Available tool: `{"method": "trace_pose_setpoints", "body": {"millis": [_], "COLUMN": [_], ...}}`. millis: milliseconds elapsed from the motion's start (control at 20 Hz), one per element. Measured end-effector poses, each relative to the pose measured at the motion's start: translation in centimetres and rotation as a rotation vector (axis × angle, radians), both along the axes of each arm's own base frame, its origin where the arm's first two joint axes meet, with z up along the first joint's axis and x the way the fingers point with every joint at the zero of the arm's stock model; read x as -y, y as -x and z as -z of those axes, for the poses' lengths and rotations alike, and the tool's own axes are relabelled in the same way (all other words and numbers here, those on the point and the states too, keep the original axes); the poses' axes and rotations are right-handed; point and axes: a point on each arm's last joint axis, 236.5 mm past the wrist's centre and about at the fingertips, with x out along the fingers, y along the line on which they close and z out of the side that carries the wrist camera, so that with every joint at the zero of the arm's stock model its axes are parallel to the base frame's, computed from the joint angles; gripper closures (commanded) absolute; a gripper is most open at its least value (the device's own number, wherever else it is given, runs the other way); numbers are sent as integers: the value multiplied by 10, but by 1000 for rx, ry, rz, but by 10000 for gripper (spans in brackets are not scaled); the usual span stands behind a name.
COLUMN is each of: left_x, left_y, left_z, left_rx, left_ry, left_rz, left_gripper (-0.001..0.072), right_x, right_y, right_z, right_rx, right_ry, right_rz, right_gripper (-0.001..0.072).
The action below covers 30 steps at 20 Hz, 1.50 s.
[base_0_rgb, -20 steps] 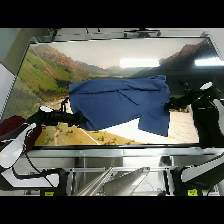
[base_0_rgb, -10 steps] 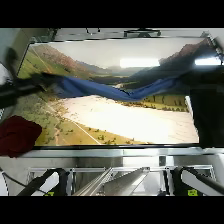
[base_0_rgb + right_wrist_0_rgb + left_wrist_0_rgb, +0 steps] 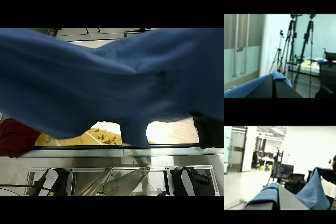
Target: Fold the shirts.
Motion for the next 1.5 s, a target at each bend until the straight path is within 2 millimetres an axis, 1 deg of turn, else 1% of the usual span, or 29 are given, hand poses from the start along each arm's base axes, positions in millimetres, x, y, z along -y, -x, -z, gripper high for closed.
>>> {"method": "trace_pose_setpoints", "body": {"millis": [50,100,150,200,250,300,350,400,450,500,600,650,700,750,850,900,950,1050,1150,1400,1500], "left_x": [-2,-3,-2,-2,0,2,4,7,10,13,20,24,28,31,36,37,35,30,22,0,-7], "left_y": [-3,-12,-26,-46,-70,-95,-121,-151,-177,-202,-242,-258,-272,-284,-307,-317,-327,-343,-354,-380,-387], "left_z": [2,10,23,41,65,91,122,159,197,239,319,356,388,416,465,483,499,522,543,577,589], "left_rx": [-11,-47,-98,-170,-255,-340,-430,-531,-625,-721,-879,-946,-999,-1044,-1109,-1130,-1151,-1182,-1211,-1204,-1195], "left_ry": [0,-5,-13,-20,-30,-42,-55,-71,-87,-104,-148,-169,-190,-205,-227,-234,-241,-256,-305,-463,-521], "left_rz": [0,3,10,18,27,30,31,28,23,18,18,26,32,38,55,56,56,43,14,-98,-141], "left_gripper": [684,684,684,684,684,684,684,685,684,685,686,687,687,694,694,695,695,695,695,695,694], "right_x": [4,7,10,14,19,26,32,39,44,49,57,60,61,63,69,72,76,80,82,75,72], "right_y": [-11,-28,-52,-78,-104,-133,-162,-190,-214,-235,-271,-287,-299,-310,-330,-338,-345,-352,-348,-318,-308], "right_z": [2,12,27,45,64,90,119,152,186,221,292,329,362,393,443,461,478,500,519,569,583], "right_rx": [-22,-71,-138,-211,-283,-368,-456,-549,-636,-724,-884,-959,-1023,-1076,-1148,-1168,-1184,-1209,-1250,-1389,-1427], "right_ry": [-2,-2,-2,-6,-14,-26,-38,-55,-73,-92,-135,-156,-175,-194,-239,-257,-276,-292,-270,-235,-234], "right_rz": [5,-8,-30,-50,-68,-85,-100,-119,-135,-151,-182,-196,-207,-211,-192,-175,-158,-140,-135,-158,-164], "right_gripper": [700,700,700,701,700,700,700,700,700,700,701,701,701,701,701,701,701,701,702,702,702]}}
